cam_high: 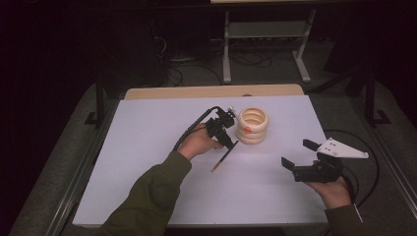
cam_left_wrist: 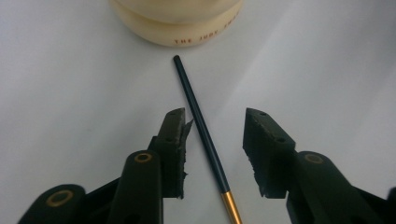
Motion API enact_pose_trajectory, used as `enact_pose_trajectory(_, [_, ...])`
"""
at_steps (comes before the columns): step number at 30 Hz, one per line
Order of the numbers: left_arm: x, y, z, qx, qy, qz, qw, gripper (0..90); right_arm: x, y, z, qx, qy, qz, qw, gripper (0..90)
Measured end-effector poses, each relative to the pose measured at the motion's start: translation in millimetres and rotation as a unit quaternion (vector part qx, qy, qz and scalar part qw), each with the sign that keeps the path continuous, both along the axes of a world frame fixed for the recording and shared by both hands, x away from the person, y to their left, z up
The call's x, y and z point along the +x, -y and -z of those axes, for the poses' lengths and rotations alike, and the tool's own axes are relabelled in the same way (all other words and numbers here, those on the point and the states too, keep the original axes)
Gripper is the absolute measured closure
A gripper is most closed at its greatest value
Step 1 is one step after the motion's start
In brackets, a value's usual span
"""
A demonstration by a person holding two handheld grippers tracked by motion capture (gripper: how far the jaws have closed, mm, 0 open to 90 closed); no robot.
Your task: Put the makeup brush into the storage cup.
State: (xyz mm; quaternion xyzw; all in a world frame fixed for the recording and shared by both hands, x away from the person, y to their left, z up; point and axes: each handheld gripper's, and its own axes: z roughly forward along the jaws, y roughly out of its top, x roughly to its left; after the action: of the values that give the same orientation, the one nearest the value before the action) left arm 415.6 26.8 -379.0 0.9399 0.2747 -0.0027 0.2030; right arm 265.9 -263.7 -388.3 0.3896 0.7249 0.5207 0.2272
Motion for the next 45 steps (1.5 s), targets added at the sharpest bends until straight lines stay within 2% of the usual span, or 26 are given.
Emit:
enact_pose_trajectory(6, [0.0,-0.5,7.0,0.017,-0.013,0.004,0.9998,65.1,0.2,-0.5,0.1,-0.001,0.002,0.000,1.0000,0.0])
enact_pose_trajectory(19, [-6.7,-4.0,20.2,0.035,-0.033,0.014,0.9988,73.0,0.5,-0.6,0.1,-0.001,0.001,0.001,1.0000,0.0])
enact_pose_trajectory(45, [-11.1,-0.6,35.4,0.062,-0.050,0.025,0.9965,76.2,0.6,-0.2,-0.1,0.000,0.002,0.003,1.0000,0.0])
